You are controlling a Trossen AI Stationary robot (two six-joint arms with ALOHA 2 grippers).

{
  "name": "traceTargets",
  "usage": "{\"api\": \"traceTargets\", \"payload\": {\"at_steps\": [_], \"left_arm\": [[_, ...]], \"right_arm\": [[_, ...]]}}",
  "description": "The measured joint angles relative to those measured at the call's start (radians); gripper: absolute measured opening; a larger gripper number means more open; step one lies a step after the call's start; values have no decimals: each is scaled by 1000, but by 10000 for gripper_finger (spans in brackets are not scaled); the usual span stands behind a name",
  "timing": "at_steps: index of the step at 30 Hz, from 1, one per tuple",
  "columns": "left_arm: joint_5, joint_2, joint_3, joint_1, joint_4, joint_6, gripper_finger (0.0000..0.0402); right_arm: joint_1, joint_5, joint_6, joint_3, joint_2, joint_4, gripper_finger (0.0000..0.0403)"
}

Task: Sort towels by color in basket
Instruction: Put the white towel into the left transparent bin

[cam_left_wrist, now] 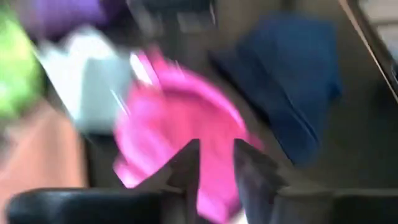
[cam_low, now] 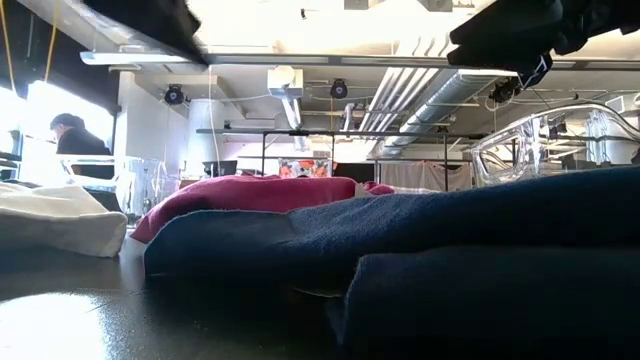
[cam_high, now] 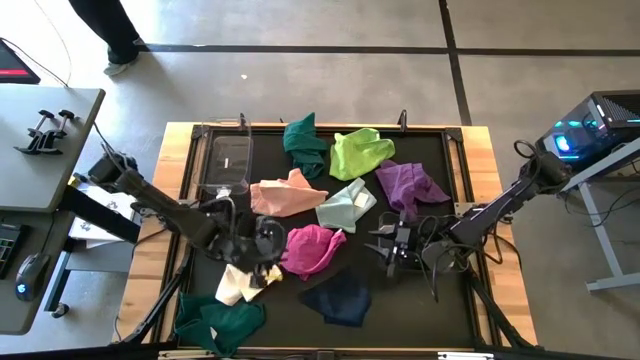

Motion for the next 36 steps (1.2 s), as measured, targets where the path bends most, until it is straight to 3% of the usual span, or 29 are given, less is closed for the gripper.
{"api": "traceTargets", "payload": {"at_steps": [7,12,16,19,22,28,30,32,36], "left_arm": [[187,110,19,-113,-304,-481,195],[156,205,19,-174,-479,-700,231],[154,302,19,-191,-482,-731,236],[219,363,25,-182,-434,-661,218],[216,402,29,-183,-417,-598,177],[173,359,20,-177,-381,-490,34],[117,316,14,-170,-374,-459,15],[49,261,12,-161,-373,-419,21],[-160,124,15,-138,-385,-268,17]], "right_arm": [[-25,0,-11,0,0,-1,151],[-65,0,-36,0,0,1,151],[-101,-24,-18,0,0,2,151],[-122,-72,-6,0,0,1,151],[-134,-94,27,0,0,1,151],[-135,-99,82,0,0,2,151],[-133,-103,107,0,0,2,151],[-133,-112,134,0,4,2,151],[-133,-124,191,0,39,7,151]]}}
